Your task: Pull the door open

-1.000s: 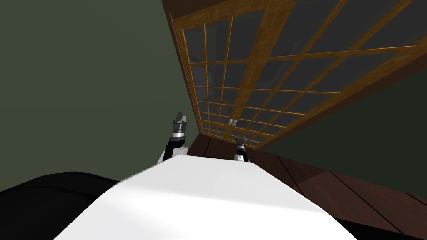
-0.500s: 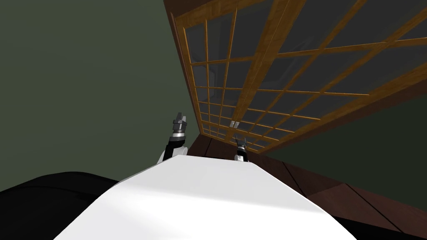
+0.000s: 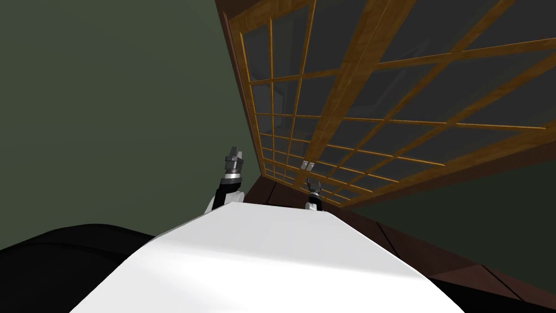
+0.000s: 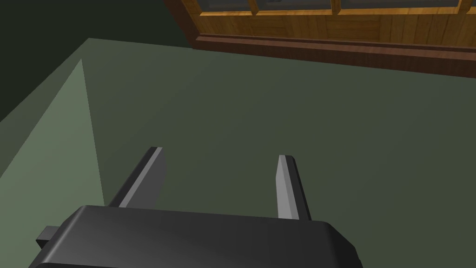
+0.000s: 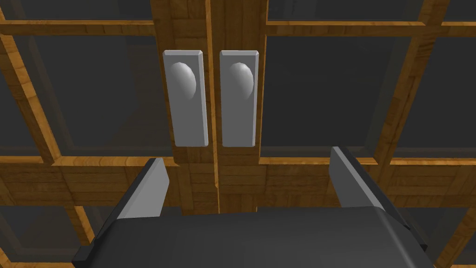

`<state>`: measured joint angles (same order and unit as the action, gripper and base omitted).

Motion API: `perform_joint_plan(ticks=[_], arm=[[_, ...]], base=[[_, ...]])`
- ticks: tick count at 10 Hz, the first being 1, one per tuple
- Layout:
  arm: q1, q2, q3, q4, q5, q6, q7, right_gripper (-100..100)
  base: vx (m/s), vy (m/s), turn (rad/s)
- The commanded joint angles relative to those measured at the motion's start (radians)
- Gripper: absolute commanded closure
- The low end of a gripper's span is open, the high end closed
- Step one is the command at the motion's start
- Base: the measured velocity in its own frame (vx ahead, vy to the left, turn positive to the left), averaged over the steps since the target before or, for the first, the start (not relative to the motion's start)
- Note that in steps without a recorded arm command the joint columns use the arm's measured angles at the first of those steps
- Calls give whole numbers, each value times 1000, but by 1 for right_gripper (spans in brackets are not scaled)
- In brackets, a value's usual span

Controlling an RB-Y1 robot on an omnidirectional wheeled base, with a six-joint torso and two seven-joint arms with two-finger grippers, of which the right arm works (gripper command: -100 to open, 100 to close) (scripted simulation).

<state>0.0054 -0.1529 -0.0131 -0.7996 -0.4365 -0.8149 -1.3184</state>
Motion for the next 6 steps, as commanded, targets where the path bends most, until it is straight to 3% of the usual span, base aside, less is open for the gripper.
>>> perform_joint_plan(ticks=[1,5,6], arm=[[-11,-1,-2,28,-11,-4,-26,-100],[-44,-6,-6,97,-38,-15,-87,-100],[-38,-6,-6,85,-34,-11,-76,-100]], base=[[108,-57,105],[115,-65,90],[67,-30,25]])
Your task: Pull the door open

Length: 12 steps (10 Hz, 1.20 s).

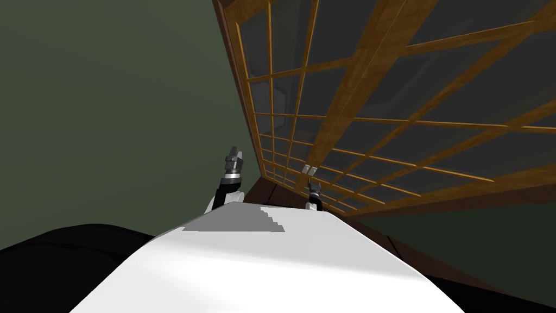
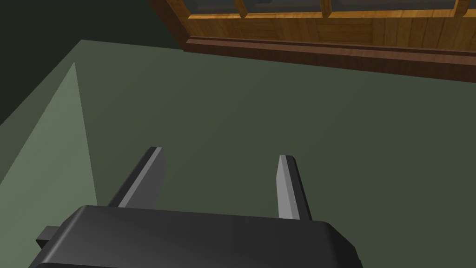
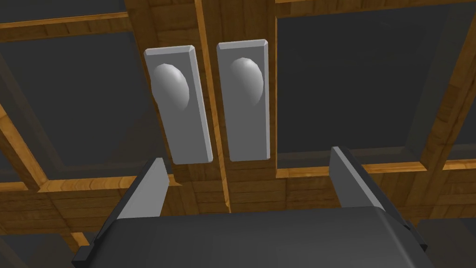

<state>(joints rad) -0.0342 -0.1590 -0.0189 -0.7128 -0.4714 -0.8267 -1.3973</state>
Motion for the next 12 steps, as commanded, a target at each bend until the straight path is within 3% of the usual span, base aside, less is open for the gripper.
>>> perform_joint_plan(ticks=[1,6,7,8,10,12], arm=[[22,-5,-5,11,-3,0,-2,-100],[77,-25,-21,41,-14,-1,-12,-100],[77,-25,-21,41,-14,-1,-12,-100],[109,-39,-32,58,-21,-1,-19,-100],[116,-42,-35,62,-22,-2,-21,-100],[145,-57,-45,78,-29,-3,-28,-100]], base=[[-107,11,-81],[-152,13,-67],[-78,1,-28],[-112,0,-93],[-104,13,-56],[-97,-2,-58]])
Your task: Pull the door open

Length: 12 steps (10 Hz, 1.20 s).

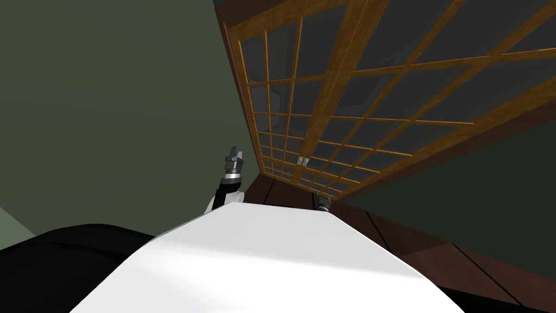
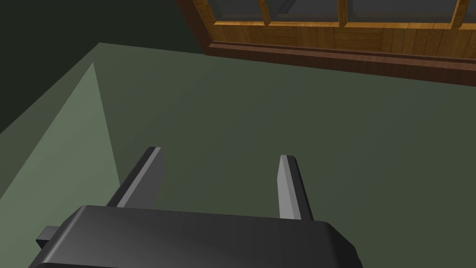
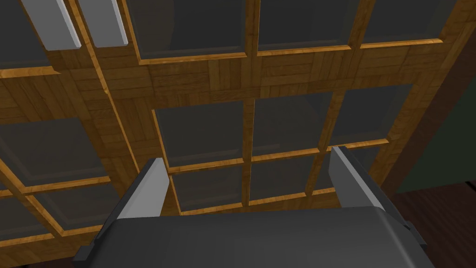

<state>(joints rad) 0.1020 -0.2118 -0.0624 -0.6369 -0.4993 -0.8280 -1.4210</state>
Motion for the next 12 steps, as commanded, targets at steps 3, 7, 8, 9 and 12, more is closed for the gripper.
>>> perform_joint_plan(ticks=[3,7,8,9,12], arm=[[57,-32,-21,29,-14,-4,-19,-100],[99,-62,-39,53,-26,-7,-38,-100],[99,-62,-39,63,-26,-7,-38,-100],[99,-62,-39,60,-26,-7,-38,-100],[107,-91,-47,61,-34,-14,-64,-100]], base=[[-105,-1,-78],[-42,-4,-28],[-19,-5,-35],[-7,-3,-8],[132,-12,55]])
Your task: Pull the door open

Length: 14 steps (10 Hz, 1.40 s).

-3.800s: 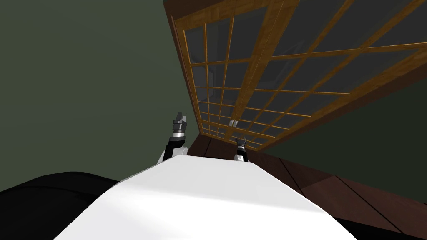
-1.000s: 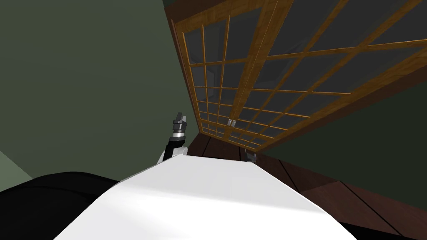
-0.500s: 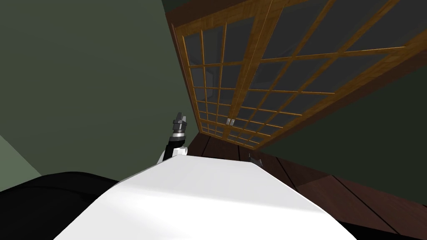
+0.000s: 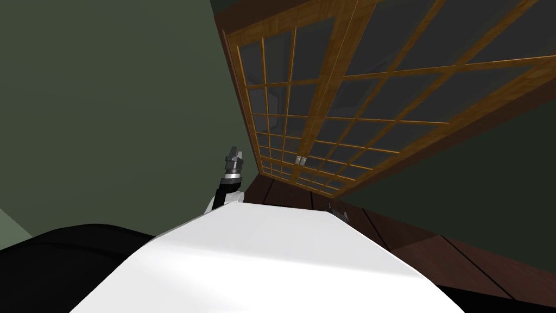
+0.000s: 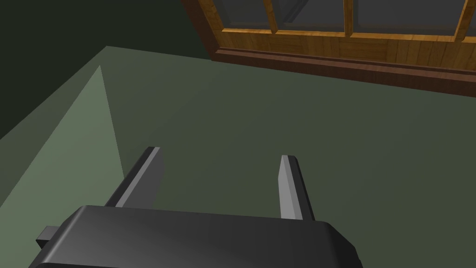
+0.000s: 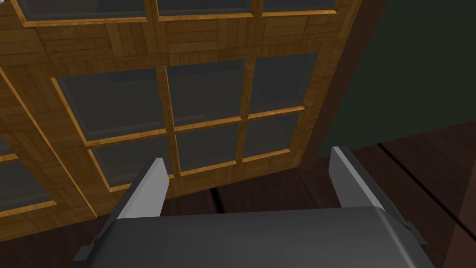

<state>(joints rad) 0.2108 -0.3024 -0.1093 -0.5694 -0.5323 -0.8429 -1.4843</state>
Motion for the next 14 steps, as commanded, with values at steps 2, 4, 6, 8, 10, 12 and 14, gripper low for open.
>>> perform_joint_plan(ticks=[2,4,6,8,10,12,14], arm=[[-14,-3,3,-12,1,-1,-7,-100],[-35,-2,10,-23,4,-4,-13,-100],[-60,2,18,-35,8,-6,-17,-100],[-88,7,28,-49,13,-8,-20,-100],[-111,12,36,-61,17,-9,-22,-100],[-128,16,42,-70,21,-10,-23,-100],[-159,24,53,-86,27,-12,-25,-100]], base=[[167,-10,73],[214,-17,99],[215,6,107],[199,-42,119],[152,-4,80],[184,-23,98],[189,-4,122]])
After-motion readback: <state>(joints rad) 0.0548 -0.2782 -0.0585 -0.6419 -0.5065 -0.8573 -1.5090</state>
